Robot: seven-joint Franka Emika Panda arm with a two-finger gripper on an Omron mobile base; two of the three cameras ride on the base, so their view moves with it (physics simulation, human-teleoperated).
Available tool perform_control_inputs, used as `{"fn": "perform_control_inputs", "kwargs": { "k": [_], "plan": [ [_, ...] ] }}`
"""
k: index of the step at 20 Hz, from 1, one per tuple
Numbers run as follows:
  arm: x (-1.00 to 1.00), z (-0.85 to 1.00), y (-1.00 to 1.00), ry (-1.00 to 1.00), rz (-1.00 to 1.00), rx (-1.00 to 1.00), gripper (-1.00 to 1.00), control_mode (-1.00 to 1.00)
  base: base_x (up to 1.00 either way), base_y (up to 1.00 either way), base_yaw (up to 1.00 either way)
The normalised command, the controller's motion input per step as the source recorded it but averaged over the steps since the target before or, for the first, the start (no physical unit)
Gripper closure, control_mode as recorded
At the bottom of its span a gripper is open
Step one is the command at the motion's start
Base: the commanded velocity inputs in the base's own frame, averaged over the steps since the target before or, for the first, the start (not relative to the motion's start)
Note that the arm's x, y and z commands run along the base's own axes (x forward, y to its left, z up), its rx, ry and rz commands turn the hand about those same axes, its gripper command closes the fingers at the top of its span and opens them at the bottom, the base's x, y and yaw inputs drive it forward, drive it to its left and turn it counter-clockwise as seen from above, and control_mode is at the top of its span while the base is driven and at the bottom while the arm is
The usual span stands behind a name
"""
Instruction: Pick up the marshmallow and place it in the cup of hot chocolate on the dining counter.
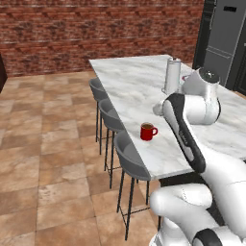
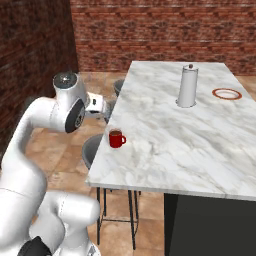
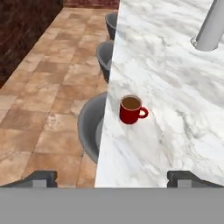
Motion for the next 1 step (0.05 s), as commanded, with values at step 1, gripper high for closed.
{"fn": "perform_control_inputs", "kwargs": {
  "k": [1],
  "plan": [
    [-0.84,1.00,0.00,-0.25,0.00,0.00,-1.00,-1.00,0.00,0.00,0.00]
  ]
}}
